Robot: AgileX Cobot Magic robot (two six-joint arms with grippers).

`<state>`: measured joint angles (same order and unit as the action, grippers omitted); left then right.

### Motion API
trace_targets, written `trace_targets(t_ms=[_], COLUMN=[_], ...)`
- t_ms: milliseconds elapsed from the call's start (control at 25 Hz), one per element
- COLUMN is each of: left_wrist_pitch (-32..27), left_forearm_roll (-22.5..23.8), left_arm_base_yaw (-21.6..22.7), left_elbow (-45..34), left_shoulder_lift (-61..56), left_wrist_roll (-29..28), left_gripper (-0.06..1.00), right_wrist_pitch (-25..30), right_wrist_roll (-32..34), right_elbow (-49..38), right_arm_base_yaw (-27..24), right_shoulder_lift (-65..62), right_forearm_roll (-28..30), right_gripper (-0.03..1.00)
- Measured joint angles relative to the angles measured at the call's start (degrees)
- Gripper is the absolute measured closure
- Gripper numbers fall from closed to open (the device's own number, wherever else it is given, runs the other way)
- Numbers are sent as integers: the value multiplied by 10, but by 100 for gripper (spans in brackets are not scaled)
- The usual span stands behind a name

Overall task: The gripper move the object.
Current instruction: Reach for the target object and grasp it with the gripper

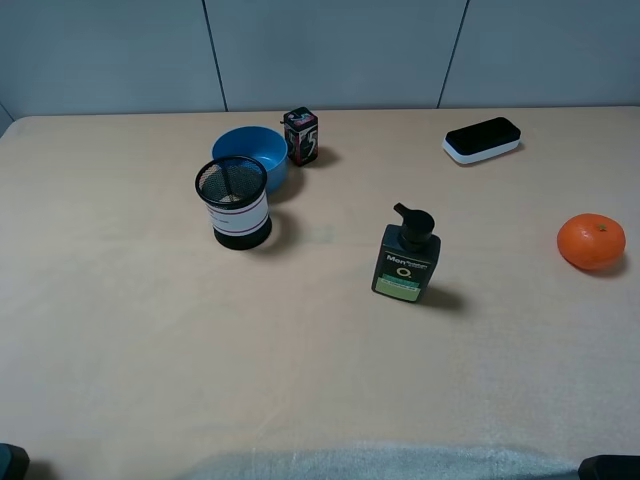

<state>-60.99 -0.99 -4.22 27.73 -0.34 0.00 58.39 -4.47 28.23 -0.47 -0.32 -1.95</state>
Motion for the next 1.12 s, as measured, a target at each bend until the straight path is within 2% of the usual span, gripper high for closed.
trace_targets(t_ms=[1120], left_wrist_pitch=[0], left_forearm_roll=[0], left_arm_base_yaw=[0], left_elbow=[0], left_shoulder_lift=[0], left_wrist_roll=[0], left_gripper=[19], right_wrist_pitch=[0], right_wrist_roll=[0], right_elbow=[0], right_arm_base_yaw=[0], right_shoulder_lift=[0], right_forearm_roll=[0], right_gripper=[33])
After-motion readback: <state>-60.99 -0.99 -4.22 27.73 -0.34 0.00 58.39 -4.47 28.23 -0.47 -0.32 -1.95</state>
